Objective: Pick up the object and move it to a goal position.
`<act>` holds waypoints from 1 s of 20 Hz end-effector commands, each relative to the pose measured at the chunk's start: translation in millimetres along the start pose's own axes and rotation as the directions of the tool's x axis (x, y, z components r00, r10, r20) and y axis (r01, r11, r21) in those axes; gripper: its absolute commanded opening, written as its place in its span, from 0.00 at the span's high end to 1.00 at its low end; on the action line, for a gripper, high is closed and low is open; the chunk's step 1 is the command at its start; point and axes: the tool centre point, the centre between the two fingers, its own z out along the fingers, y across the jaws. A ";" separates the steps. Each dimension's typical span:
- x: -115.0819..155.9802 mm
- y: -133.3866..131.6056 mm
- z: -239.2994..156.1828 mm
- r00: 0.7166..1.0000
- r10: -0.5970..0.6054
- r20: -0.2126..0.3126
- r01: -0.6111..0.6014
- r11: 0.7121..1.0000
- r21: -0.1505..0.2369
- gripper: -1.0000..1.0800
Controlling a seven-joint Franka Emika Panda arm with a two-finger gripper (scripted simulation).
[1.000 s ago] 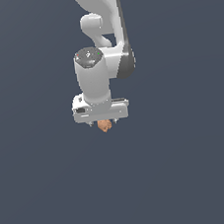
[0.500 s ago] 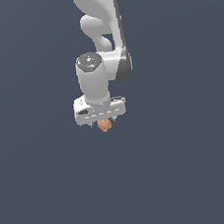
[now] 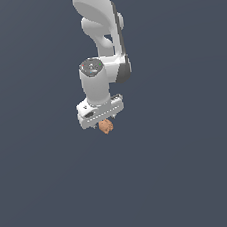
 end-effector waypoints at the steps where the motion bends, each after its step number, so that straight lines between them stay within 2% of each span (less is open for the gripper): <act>1: -6.9 -3.0 6.3 0.998 -0.063 0.001 0.063 0.998 0.001 0.04; 10: -23.0 -10.6 20.2 0.979 -0.205 0.002 0.205 0.979 0.006 0.04; 20: -26.6 -12.3 24.5 0.972 -0.234 0.002 0.234 0.972 0.008 0.04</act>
